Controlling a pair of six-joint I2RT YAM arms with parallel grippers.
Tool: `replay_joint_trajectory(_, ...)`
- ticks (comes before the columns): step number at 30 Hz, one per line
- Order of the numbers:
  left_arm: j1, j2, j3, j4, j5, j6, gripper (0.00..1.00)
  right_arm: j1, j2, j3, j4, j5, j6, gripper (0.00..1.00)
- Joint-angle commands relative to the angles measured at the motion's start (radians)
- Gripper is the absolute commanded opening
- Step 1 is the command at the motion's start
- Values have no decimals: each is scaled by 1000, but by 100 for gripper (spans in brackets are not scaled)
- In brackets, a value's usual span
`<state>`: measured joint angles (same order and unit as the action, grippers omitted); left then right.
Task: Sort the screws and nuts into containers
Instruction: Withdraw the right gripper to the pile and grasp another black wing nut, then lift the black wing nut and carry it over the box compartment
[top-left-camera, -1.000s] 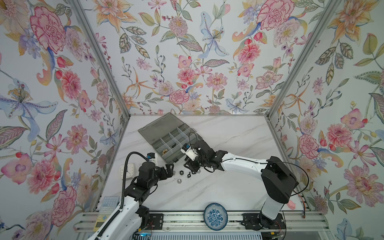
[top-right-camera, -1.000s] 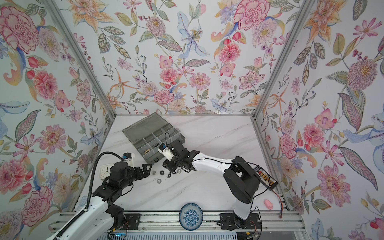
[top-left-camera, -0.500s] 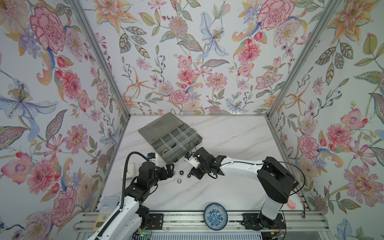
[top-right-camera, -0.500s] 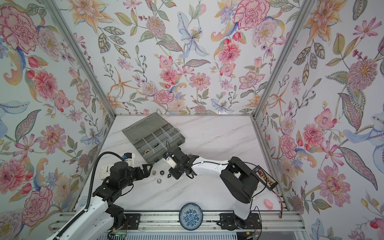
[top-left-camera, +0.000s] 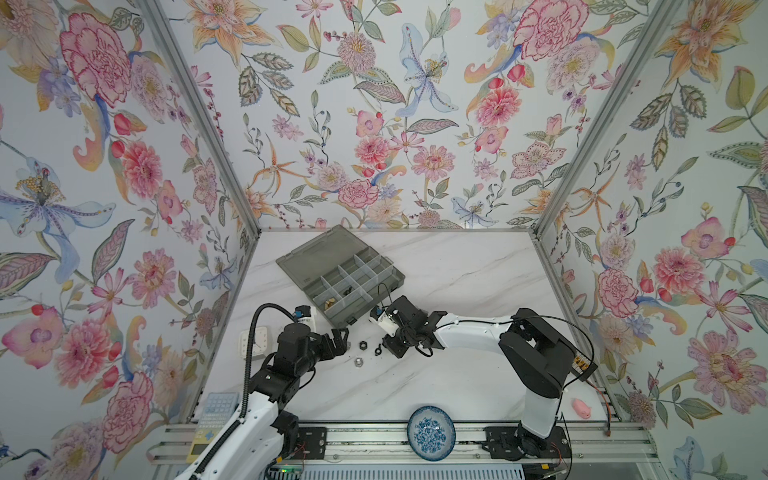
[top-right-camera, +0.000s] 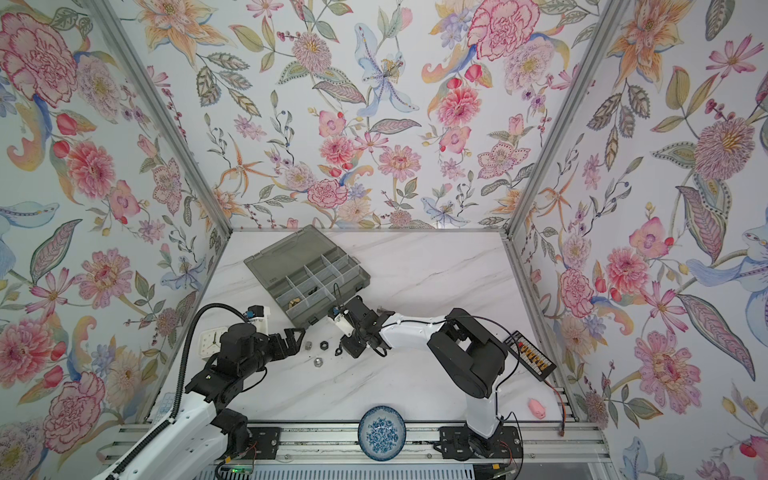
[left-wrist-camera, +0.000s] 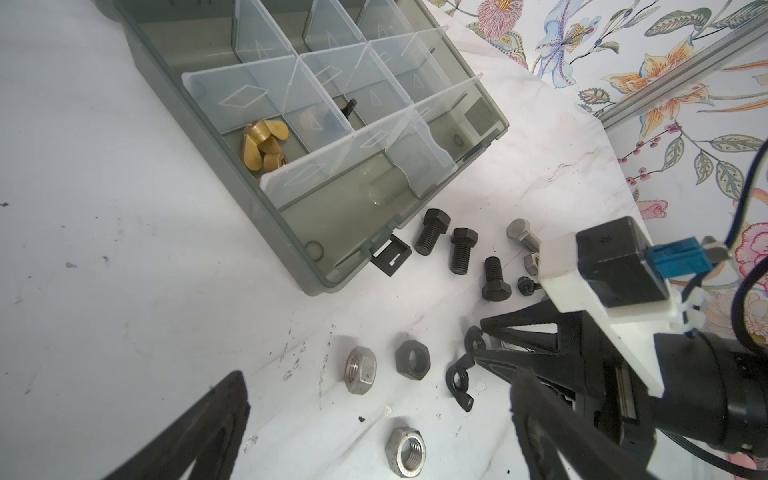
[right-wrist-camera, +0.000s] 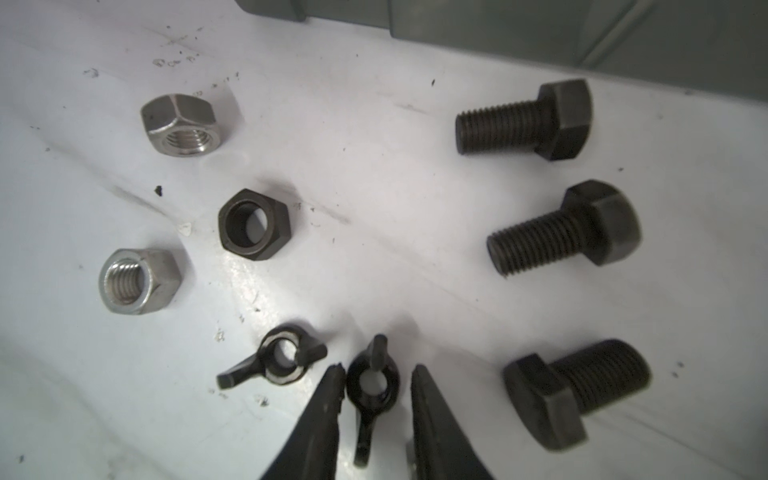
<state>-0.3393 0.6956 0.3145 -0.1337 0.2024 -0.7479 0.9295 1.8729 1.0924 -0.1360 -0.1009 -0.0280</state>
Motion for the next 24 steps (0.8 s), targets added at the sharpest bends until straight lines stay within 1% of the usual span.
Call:
replay_joint_trajectory(1, 11, -4, -6, 14, -3, 0, 99, -5, 31, 24, 15, -22, -12, 31)
replay_joint_trajectory(7, 10, 4, -5, 16, -5, 0, 99, -7, 47, 32, 23, -31, -10, 29)
replay_joint_trajectory(13, 11, 10, -6, 20, -5, 2, 99, -9, 55, 37, 27, -38, -1, 25)
replay_joint_trajectory(21, 10, 10, -8, 23, -4, 0, 99, -15, 36, 22, 27, -41, 5, 13)
replay_joint_trajectory(24, 11, 7, -9, 22, -5, -2, 99, -20, 23, 16, 30, -44, 5, 5)
